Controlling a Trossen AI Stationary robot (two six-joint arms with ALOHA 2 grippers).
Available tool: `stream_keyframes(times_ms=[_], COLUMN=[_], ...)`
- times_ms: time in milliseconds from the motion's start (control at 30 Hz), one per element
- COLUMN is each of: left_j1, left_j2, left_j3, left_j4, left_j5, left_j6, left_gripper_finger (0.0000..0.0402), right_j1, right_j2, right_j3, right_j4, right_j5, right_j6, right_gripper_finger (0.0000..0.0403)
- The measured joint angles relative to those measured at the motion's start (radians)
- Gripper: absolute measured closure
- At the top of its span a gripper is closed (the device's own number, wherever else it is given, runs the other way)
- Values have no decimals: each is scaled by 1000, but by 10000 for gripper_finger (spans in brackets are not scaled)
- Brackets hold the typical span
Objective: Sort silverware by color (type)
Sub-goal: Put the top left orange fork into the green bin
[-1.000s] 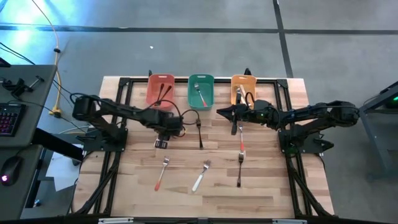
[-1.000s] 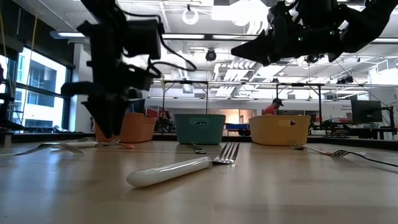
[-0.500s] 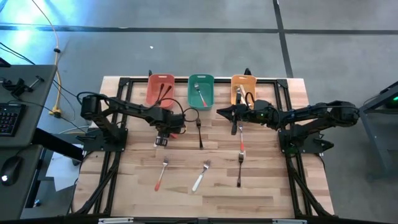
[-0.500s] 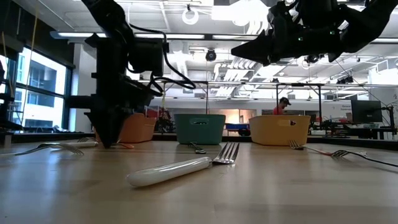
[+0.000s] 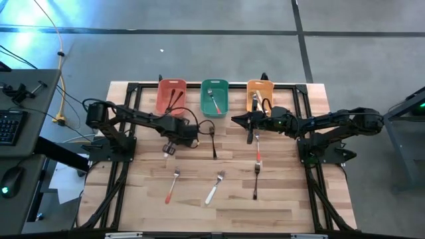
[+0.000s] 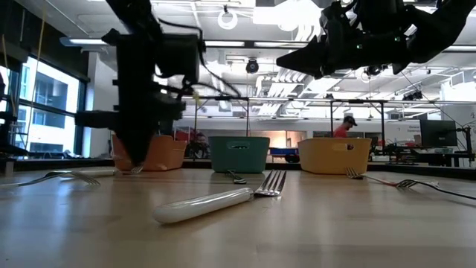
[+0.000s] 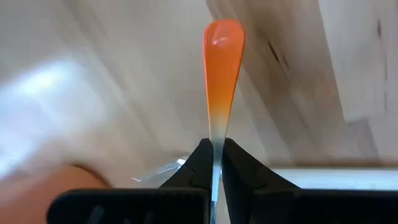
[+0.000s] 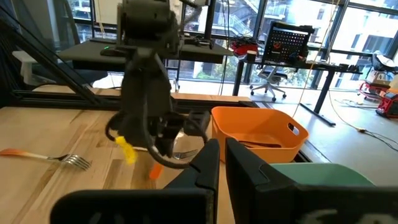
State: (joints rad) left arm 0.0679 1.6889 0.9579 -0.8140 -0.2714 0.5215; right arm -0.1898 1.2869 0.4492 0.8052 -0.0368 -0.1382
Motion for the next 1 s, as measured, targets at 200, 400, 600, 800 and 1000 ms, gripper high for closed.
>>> stream_keyframes(times_ms=[200,400,600,800,1000], left_j1=[-14,5,72,163,230], left_j2=[-32,-52,-52,-52,-20], left_j3=[65,144,200,255,261], left_j4=[16,75,249,343,438], left_j5=[-77,-176,-217,-83,1], left_j6=[59,308,581,717,831], left_gripper_finger=[398,400,398,399,400], right_j1=[0,0,0,0,-1], right_j2=[0,0,0,0,0], right_j3=[0,0,0,0,0], right_j4=[-3,-6,-9,-10,-10], right_j5=[0,0,0,0,0], right_j6=[-1,-1,-1,-13,-36], right_gripper_finger=[394,394,394,394,394])
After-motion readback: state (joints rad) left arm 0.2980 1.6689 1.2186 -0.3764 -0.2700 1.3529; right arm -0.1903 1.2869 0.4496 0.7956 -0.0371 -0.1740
